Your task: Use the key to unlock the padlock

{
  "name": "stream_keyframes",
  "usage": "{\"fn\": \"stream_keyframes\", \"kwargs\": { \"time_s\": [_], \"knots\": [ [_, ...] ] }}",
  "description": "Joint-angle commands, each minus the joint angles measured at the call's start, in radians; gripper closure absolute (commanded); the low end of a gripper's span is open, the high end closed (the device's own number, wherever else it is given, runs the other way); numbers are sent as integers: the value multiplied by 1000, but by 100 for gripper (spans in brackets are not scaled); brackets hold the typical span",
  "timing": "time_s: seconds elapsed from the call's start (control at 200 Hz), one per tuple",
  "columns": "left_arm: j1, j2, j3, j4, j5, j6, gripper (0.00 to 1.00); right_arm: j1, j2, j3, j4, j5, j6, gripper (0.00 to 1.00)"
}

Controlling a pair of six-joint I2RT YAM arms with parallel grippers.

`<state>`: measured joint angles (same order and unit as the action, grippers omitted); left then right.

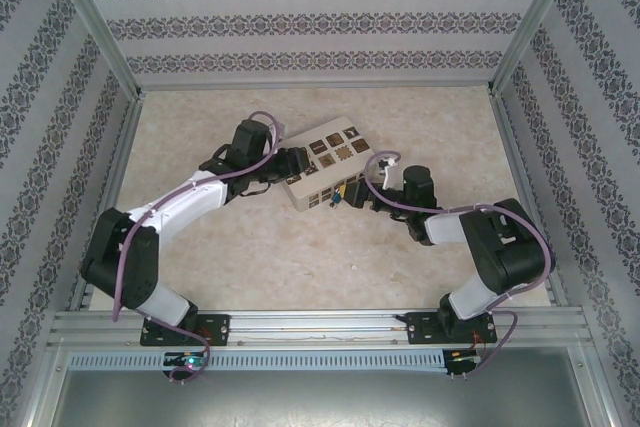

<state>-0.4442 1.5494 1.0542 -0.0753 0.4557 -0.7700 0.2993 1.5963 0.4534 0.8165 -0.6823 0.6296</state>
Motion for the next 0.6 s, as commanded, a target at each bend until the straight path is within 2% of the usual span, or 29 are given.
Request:
{"fn": "stream_keyframes", "kwargs": {
  "time_s": [0.0,0.26,0.595],
  "knots": [
    [-7,68,40,-17,73,28,57,9,32,-7,60,-8,-1,4],
    [-7,187,126,-41,144,59,58,15,114,5,129,-31,8,4],
    [-8,244,142,-67,152,72,59,24,186,5,220,-59,5,7]
  ]
}}
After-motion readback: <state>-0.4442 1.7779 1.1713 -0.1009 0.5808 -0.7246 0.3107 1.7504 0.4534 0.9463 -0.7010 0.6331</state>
